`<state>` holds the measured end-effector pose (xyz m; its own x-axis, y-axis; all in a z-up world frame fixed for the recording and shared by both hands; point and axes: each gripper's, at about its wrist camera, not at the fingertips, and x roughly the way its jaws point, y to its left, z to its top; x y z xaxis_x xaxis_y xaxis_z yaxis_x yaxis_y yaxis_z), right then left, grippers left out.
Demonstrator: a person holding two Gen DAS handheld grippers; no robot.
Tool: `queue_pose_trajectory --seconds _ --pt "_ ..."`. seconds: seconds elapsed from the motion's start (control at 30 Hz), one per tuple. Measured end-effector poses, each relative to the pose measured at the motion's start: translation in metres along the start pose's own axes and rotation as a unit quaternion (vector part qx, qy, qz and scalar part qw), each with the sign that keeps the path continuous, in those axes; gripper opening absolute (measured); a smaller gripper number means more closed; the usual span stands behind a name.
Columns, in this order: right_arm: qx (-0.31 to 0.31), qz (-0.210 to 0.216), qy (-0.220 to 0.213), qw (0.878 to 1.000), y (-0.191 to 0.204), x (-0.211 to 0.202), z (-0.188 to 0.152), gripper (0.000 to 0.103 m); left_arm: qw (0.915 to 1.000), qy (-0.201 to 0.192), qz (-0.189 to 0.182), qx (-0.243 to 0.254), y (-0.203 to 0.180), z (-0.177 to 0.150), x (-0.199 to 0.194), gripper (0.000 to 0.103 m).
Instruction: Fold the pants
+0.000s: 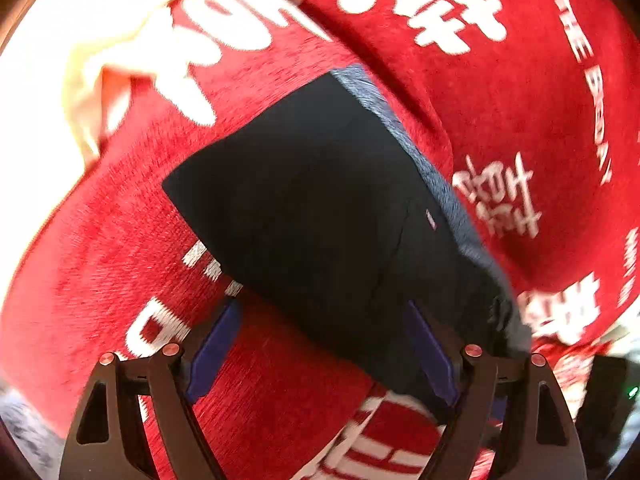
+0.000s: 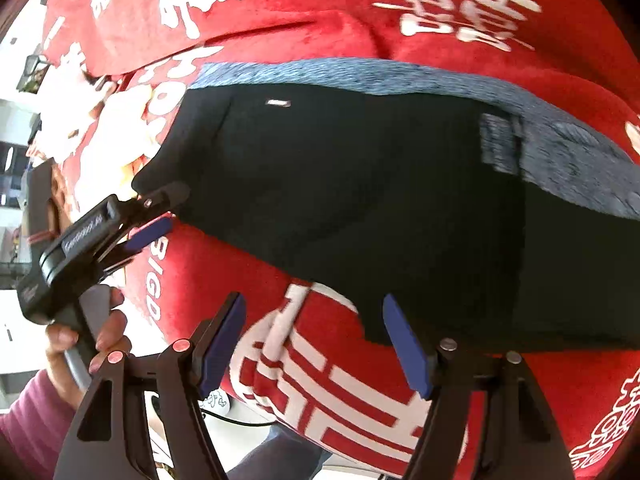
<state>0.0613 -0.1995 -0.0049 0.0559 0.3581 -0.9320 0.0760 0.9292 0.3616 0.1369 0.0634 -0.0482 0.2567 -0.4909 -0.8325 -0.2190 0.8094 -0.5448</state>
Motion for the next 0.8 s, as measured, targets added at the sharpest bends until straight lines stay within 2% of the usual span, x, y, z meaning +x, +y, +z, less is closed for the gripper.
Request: queue_pose_trajectory --seconds 0.07,0.23,0.3,0.33,0.37,0.43,0.53,0.57,0.63,0.7,0.73,0.77,0.8 --pt "-0.003 0.003 0.001 1.000 0.005 0.004 0.002 0.074 0.9995 -0.014 -0.027 -0.001 -0.001 0.004 -0.001 0.084" --pt "-0.004 0.012 0.000 1.000 0.009 0.008 0.003 0.074 0.9957 -0.015 -0.086 -0.030 -0.005 0.018 0.001 0.084" --pt "-0.005 0.014 -0.006 1.000 0.009 0.006 0.002 0.074 0.9945 -0.028 -0.100 -0.013 -0.013 0.021 -0.002 0.084" --pt "-0.005 0.015 -0.009 1.000 0.009 0.005 0.003 0.074 0.9951 -0.028 -0.095 -0.001 -0.015 0.023 -0.001 0.088" --pt "-0.006 0.016 -0.011 1.000 0.009 0.005 0.003 0.074 0.9963 -0.018 -0.084 0.004 -0.016 0.025 0.005 0.095" --pt "-0.006 0.014 -0.013 1.000 0.010 0.005 0.006 0.074 0.9977 0.007 -0.066 -0.012 -0.011 0.028 0.019 0.095" --pt "-0.007 0.013 -0.021 1.000 0.008 0.002 0.009 0.074 0.9987 -0.001 -0.049 -0.017 -0.016 0.029 0.019 0.095" --pt "-0.007 0.013 -0.024 1.000 0.007 0.000 0.011 0.074 0.9994 -0.002 -0.031 -0.013 -0.020 0.028 0.019 0.091" --pt "-0.005 0.012 -0.031 0.999 0.002 -0.005 0.016 0.074 0.9996 -0.012 0.025 0.007 -0.031 0.026 0.018 0.075" --pt "-0.002 0.013 -0.040 0.999 -0.003 -0.012 0.025 0.074 0.9929 -0.030 0.096 0.063 -0.046 0.021 0.016 0.042" --pt "-0.002 0.014 -0.044 0.999 -0.005 -0.015 0.030 0.074 0.9860 -0.037 0.125 0.104 -0.055 0.017 0.017 0.042" --pt "-0.003 0.016 -0.050 0.999 -0.006 -0.020 0.038 0.074 0.9812 -0.045 0.137 0.128 -0.060 0.013 0.016 0.040" --pt "-0.005 0.022 -0.054 0.998 -0.006 -0.025 0.046 0.074 0.9696 -0.063 0.159 0.175 -0.072 0.006 0.015 0.039"
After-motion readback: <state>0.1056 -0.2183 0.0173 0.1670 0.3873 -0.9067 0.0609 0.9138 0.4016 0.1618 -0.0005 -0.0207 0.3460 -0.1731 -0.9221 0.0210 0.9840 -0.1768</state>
